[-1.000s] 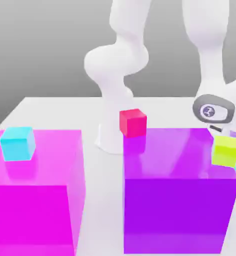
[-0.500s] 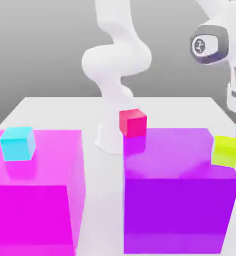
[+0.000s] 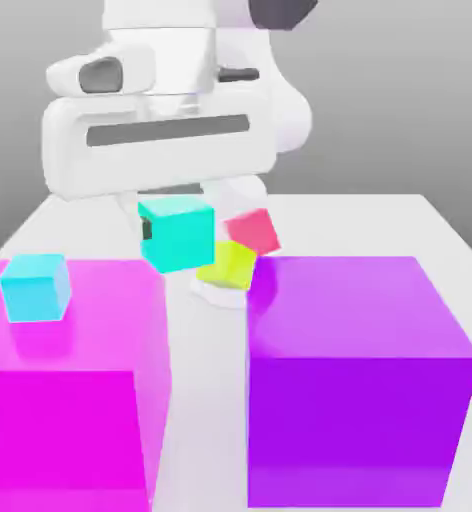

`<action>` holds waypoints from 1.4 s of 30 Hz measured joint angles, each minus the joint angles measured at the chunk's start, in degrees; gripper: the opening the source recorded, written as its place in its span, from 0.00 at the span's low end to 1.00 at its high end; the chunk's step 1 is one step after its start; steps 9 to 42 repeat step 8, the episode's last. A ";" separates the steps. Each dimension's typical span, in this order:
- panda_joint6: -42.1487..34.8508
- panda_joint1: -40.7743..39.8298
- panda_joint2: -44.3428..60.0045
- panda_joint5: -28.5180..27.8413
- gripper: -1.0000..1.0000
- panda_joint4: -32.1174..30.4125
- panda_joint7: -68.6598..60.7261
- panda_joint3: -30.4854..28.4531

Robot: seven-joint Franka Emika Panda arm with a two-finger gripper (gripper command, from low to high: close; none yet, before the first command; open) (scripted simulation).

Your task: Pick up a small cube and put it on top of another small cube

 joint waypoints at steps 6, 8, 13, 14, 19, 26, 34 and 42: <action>3.16 -5.94 3.13 -1.59 1.00 -2.50 2.39 -5.17; 3.16 -5.94 3.13 -1.59 1.00 -2.50 2.39 -5.17; 3.16 -5.94 3.13 -1.59 1.00 -2.50 2.39 -5.17; 3.16 -5.94 3.13 -1.59 1.00 -2.50 2.39 -5.17; 3.16 -5.94 3.13 -1.59 1.00 -2.50 2.39 -5.17; 3.16 -5.94 3.13 -1.59 1.00 -2.50 2.39 -5.17; 3.16 -5.94 3.13 -1.59 1.00 -2.50 2.39 -5.17; 3.16 -5.94 3.13 -1.59 1.00 -2.50 2.39 -5.17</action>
